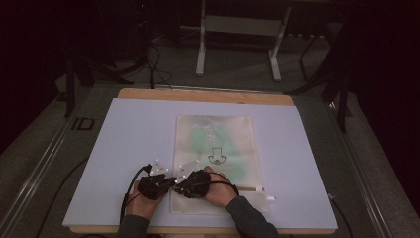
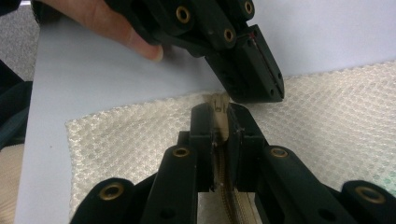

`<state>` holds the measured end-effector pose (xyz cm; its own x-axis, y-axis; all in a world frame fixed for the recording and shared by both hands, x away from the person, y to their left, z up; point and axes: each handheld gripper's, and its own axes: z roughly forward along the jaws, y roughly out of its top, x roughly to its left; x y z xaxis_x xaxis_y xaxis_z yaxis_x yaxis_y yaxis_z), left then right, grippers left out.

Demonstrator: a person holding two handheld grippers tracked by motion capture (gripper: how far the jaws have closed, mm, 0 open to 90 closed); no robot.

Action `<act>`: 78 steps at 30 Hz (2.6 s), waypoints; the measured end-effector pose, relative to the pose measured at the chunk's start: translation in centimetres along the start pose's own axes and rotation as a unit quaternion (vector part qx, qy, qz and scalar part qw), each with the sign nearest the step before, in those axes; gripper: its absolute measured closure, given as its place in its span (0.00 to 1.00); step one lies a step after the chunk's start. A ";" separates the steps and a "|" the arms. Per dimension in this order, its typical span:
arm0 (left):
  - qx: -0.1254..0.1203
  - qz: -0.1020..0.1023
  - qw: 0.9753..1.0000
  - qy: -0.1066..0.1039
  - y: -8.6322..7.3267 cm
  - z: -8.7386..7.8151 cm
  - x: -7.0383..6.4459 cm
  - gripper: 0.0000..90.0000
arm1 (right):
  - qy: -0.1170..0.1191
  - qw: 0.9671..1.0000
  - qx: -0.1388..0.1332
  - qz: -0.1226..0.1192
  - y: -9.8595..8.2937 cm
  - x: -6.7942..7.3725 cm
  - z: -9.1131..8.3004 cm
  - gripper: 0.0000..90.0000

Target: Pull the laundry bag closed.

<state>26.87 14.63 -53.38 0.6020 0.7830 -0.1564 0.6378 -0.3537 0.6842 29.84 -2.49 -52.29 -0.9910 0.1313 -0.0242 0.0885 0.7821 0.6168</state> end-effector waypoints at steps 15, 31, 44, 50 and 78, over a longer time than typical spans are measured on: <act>-0.001 0.013 1.000 0.009 0.0 0.0 -0.3 1.00 | -0.005 1.000 0.010 -0.002 -0.5 -0.1 -0.8 0.92; -0.002 0.013 1.000 0.010 0.0 0.0 -0.3 0.99 | -0.013 0.999 0.027 -0.015 -1.0 0.1 -1.5 0.92; -0.002 0.011 1.000 0.010 0.0 0.0 -0.3 0.99 | -0.015 0.999 0.039 -0.023 -1.2 0.2 -2.0 0.91; -0.001 0.012 1.000 0.012 0.0 0.0 -0.4 1.00 | -0.016 0.999 0.037 -0.024 -1.4 0.2 -2.1 0.91; 0.000 0.009 1.000 0.012 0.0 0.0 -0.4 0.99 | -0.015 0.999 0.048 -0.015 -3.1 -0.2 -4.5 0.92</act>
<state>26.63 14.35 -53.35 0.6014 0.7889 -0.1260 0.6268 -0.3682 0.6867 29.33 -7.73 -50.64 -0.9899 0.1252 -0.0662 0.0703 0.8404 0.5373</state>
